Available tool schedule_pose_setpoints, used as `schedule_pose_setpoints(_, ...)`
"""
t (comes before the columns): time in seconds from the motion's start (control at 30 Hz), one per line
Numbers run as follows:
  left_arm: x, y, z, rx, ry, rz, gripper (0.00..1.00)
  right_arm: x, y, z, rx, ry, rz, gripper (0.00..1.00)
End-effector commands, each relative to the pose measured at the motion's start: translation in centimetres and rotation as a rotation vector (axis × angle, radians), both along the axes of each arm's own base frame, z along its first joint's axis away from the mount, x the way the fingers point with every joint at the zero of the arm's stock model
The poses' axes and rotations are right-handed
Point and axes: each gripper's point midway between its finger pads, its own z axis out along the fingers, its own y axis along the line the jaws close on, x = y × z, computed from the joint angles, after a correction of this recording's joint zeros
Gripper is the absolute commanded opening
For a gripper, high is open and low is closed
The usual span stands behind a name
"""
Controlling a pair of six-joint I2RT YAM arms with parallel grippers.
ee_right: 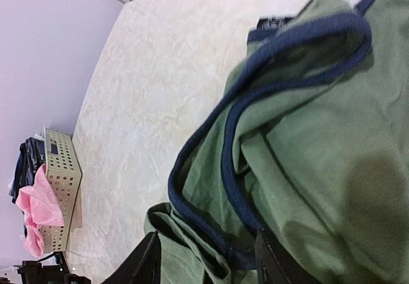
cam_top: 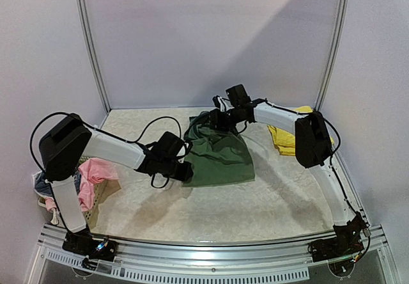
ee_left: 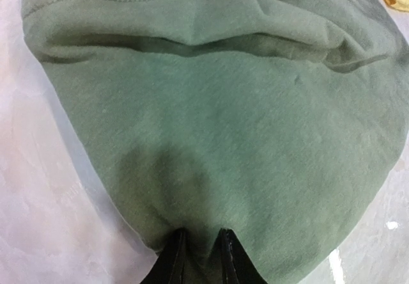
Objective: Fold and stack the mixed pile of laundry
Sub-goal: Fold the 2/3-rectangle-folded tank top at the center of the board.
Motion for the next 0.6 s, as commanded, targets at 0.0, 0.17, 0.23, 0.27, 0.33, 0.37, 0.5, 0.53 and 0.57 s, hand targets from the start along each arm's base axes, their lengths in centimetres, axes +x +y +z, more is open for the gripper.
schedule_pose_setpoints(0.0, -3.0, 2.0, -1.6, 0.086, 0.097, -0.01, 0.25, -0.6, -0.4, 3.4, -0.002, -0.044, 0.02, 0.54)
schedule_pose_setpoints(0.17, -2.8, 2.3, 0.5, 0.092, 0.055, -0.005, 0.44, -2.5, -3.6, 4.9, -0.089, -0.106, -0.023, 0.69)
schedule_pose_setpoints(0.23, -2.9, 2.3, 1.2, 0.089, 0.048, -0.007, 0.5, -3.8, -5.3, 5.3, -0.124, -0.117, -0.048, 0.73)
schedule_pose_setpoints(0.27, -3.0, 2.4, 1.6, 0.086, 0.047, -0.009, 0.53, -4.6, -6.2, 5.3, -0.141, -0.114, -0.058, 0.75)
schedule_pose_setpoints(0.33, -3.3, 2.5, 2.3, 0.083, 0.047, -0.009, 0.57, -6.5, -7.9, 5.0, -0.177, -0.105, -0.074, 0.78)
schedule_pose_setpoints(0.37, -3.5, 2.6, 2.6, 0.081, 0.049, -0.008, 0.58, -7.4, -8.8, 4.8, -0.195, -0.097, -0.08, 0.8)
schedule_pose_setpoints(0.5, -4.6, 2.9, 2.6, 0.08, 0.09, -0.007, 0.58, -11.2, -12.2, 2.7, -0.273, -0.032, -0.11, 0.82)
schedule_pose_setpoints(0.53, -4.8, 2.9, 2.4, 0.077, 0.105, -0.008, 0.57, -12.0, -12.9, 1.9, -0.286, -0.004, -0.115, 0.82)
schedule_pose_setpoints(0.57, -5.2, 2.7, 2.2, 0.07, 0.122, -0.016, 0.57, -13.2, -13.5, 1.2, -0.297, 0.021, -0.11, 0.81)
